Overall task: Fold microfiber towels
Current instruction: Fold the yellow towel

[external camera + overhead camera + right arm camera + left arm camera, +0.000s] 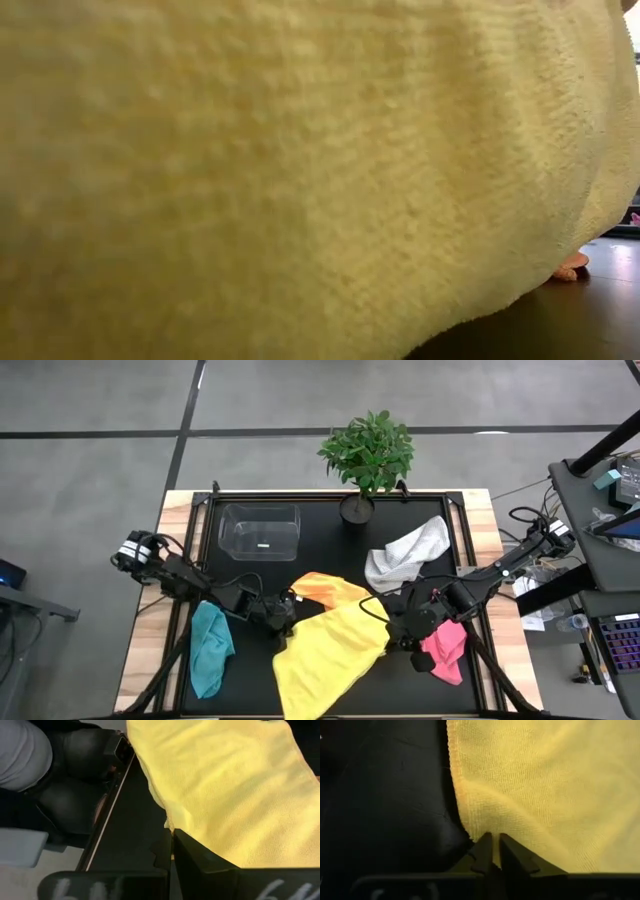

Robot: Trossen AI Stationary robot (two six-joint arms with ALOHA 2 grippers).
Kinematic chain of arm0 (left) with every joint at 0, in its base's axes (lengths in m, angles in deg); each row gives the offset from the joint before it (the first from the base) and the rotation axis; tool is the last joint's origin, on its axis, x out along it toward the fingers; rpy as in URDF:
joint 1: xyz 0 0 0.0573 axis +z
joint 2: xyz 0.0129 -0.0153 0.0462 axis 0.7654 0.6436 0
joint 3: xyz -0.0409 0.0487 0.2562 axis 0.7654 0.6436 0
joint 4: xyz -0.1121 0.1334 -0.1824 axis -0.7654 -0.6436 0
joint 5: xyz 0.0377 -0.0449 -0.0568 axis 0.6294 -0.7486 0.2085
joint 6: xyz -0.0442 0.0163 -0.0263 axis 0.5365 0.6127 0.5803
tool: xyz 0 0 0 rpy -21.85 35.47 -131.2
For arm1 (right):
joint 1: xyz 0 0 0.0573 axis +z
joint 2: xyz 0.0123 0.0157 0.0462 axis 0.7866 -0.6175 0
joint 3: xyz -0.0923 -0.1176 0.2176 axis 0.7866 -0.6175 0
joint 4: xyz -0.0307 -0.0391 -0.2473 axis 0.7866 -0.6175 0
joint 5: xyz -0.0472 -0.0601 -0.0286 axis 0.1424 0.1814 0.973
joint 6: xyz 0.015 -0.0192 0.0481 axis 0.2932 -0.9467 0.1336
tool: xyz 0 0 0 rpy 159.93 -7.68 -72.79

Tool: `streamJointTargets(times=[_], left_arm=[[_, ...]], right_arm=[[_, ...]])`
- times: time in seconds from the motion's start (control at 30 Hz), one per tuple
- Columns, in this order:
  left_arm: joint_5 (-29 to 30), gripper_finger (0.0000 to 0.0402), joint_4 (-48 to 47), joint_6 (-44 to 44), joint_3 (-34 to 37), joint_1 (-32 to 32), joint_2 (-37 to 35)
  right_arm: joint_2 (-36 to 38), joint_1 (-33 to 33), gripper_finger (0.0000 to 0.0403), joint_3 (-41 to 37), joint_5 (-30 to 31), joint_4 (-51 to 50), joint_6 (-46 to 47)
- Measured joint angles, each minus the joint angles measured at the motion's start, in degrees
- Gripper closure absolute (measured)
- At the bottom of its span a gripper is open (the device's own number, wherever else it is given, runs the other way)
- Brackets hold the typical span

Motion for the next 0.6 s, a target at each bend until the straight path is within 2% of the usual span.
streamJointTargets(times=[0.17, 0.3, 0.43, 0.5, 0.6], left_arm=[[0.4, 0.0401, -3.4, 0.0, 0.0, 0.0, -2.2], [3.7, 0.0401, -18.5, 1.3, -1.4, 0.0, -7.8], [8.6, 0.0401, -33.4, 1.5, -3.4, 0.0, -15.9], [9.8, 0.0401, -37.8, 1.4, -3.9, 0.1, -20.0], [10.7, 0.0401, -39.5, 0.0, -3.5, 0.1, -25.2]], right_arm=[[0.0, 0.0, 0.0394, 0.0, 2.8, 0.7, -1.4], [-0.1, -0.8, 0.0394, 0.0, 8.5, 1.9, -3.4], [-1.0, -2.5, 0.0394, 0.0, 9.9, 5.0, -5.1], [-1.9, -3.1, 0.0394, -0.1, 10.1, 6.8, -6.8], [-3.9, -4.2, 0.0394, -0.1, 10.2, 10.4, -9.4]])
